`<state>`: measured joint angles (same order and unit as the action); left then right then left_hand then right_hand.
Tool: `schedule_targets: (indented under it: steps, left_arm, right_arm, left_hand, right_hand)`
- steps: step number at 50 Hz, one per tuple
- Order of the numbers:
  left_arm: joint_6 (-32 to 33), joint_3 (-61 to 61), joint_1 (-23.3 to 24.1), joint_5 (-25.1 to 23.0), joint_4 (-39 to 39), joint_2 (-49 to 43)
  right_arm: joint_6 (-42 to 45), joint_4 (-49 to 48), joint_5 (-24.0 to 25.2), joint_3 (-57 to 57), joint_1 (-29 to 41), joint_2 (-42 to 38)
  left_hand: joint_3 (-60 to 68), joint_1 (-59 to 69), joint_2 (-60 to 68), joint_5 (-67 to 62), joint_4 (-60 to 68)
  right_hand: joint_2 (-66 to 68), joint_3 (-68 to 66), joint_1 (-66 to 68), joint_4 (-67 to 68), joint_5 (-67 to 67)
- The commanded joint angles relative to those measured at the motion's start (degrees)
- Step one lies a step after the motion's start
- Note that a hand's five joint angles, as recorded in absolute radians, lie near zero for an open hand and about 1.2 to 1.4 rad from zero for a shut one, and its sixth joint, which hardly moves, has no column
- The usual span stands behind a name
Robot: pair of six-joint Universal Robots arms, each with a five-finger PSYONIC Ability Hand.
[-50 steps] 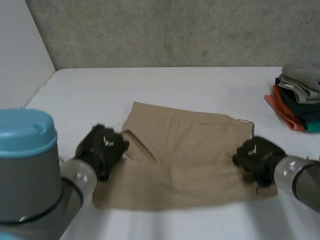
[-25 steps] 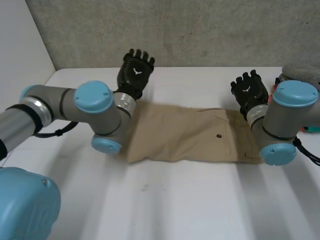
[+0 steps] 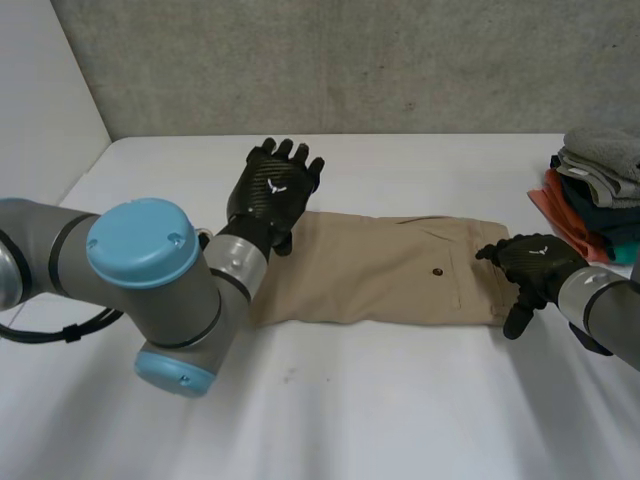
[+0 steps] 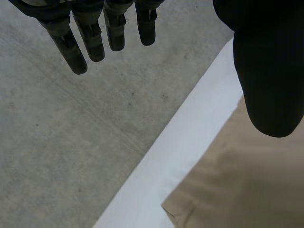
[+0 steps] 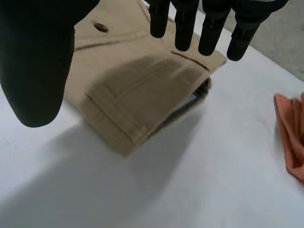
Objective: Fold the laundry.
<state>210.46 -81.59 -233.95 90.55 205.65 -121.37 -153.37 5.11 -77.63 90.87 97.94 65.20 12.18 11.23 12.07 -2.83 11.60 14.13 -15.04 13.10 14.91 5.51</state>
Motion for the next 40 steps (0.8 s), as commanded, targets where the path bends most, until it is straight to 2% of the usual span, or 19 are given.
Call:
schedule_targets:
  steps: [1,3,5,6,7,14,18,21,22,26,29,30,31,33,34,37,40]
  left_arm:
    - [-0.9,-1.1,-0.5,0.0,0.2,-0.3]
    - [-1.1,-1.0,-0.5,0.1,0.3,-0.3]
    - [-1.4,-1.0,-0.5,0.2,0.3,-0.3]
    - [-1.5,-1.0,-0.5,0.2,0.2,-0.3]
    - [-1.7,-1.0,-0.5,0.2,0.3,-0.3]
    - [-3.0,-1.3,-0.5,0.5,-0.3,1.0]
    - [-3.5,-1.9,-0.4,0.5,-0.5,2.8]
    - [-4.3,-3.4,-0.5,0.4,-0.5,5.1]
    - [-4.5,-3.7,-0.5,0.4,-0.5,5.7]
    - [-6.1,-5.8,-0.9,0.4,-0.5,8.9]
    - [-7.2,-6.8,-1.8,0.3,-0.4,10.7]
    - [-7.6,-7.0,-2.0,0.4,-0.4,11.0]
    - [-8.0,-7.2,-2.1,0.4,-0.4,11.3]
    - [-9.1,-7.4,-2.7,0.4,-0.4,11.9]
    - [-9.4,-7.5,-2.7,0.4,-0.4,12.2]
    - [-10.3,-7.8,-3.1,0.5,-0.4,12.7]
    - [-10.6,-8.2,-3.7,0.5,-0.3,13.1]
  right_arm:
    - [-0.3,-9.4,0.0,0.9,-0.3,-4.5]
    - [-0.3,-9.7,0.1,0.5,-0.2,-5.6]
    - [-0.1,-9.9,0.1,0.4,-0.2,-6.7]
    - [0.1,-9.8,0.1,0.3,-0.2,-6.8]
    - [0.0,-9.8,0.2,0.4,-0.2,-6.9]
    - [-0.2,-9.8,0.9,1.9,-3.2,-5.3]
    - [1.9,-8.5,1.9,2.4,-7.6,-0.7]
    - [7.5,-6.3,2.3,2.1,-11.0,1.7]
    - [11.8,-5.2,2.1,1.8,-12.9,2.2]
    - [22.0,-4.8,2.1,0.6,-15.1,2.7]
    - [27.4,-5.9,2.2,-1.1,-12.1,2.7]
    - [27.9,-6.5,2.3,-1.9,-9.8,2.7]
    - [27.7,-8.0,2.5,-3.6,-4.6,2.5]
    - [27.7,-9.8,2.9,-4.6,-1.0,2.4]
    - [27.8,-12.4,4.1,-5.2,3.4,2.4]
    - [28.3,-16.7,7.2,-5.1,8.8,1.8]
    - [28.7,-21.2,12.7,-4.6,15.5,-0.9]
  left_hand:
    - [-2.2,-1.2,-2.1,2.8,-1.6]
    - [-2.2,-1.2,-2.1,2.8,-1.6]
    - [-2.2,-1.2,-2.1,2.8,-1.6]
    - [-2.2,-1.2,-2.1,2.8,-1.6]
    - [-2.2,-1.2,-2.1,2.8,-1.6]
    - [-2.2,-1.2,-2.1,2.8,-1.6]
    - [-2.2,-1.2,-2.1,2.8,-1.6]
    - [-2.2,-1.2,-2.1,2.8,-1.6]
    - [-2.2,-1.2,-2.1,2.8,-1.6]
    - [-2.2,-1.2,-2.1,2.8,-1.6]
    - [-2.2,-1.2,-2.1,2.8,-1.6]
    - [-2.2,-1.2,-2.1,2.8,-1.6]
    - [-2.2,-1.2,-2.1,2.8,-1.6]
    - [-2.2,-1.2,-2.1,2.8,-1.6]
    - [-2.2,-1.2,-2.1,2.8,-1.6]
    - [-2.2,-1.2,-2.1,2.8,-1.6]
    - [-2.2,-1.2,-2.1,2.8,-1.6]
  right_hand:
    - [12.1,-11.2,13.1,11.3,10.7]
    - [22.6,-21.7,23.7,21.9,21.3]
    - [39.0,-38.0,40.0,38.2,37.6]
    - [49.0,-48.1,50.0,48.2,47.6]
    - [65.7,-64.8,66.7,64.9,64.3]
    - [65.9,-65.0,66.9,65.1,64.5]
    - [65.9,-65.0,66.9,65.1,64.5]
    - [65.9,-65.0,66.9,65.1,64.5]
    - [65.9,-65.0,66.9,65.1,64.5]
    - [65.9,-65.0,66.9,65.1,64.5]
    - [65.9,-65.0,66.9,65.1,64.5]
    - [65.9,-65.0,66.9,65.1,64.5]
    - [65.9,-65.0,66.9,65.1,64.5]
    - [65.9,-65.0,66.9,65.1,64.5]
    - [65.9,-65.0,66.9,65.1,64.5]
    - [65.9,-65.0,66.9,65.1,64.5]
    - [65.9,-65.0,66.9,65.1,64.5]
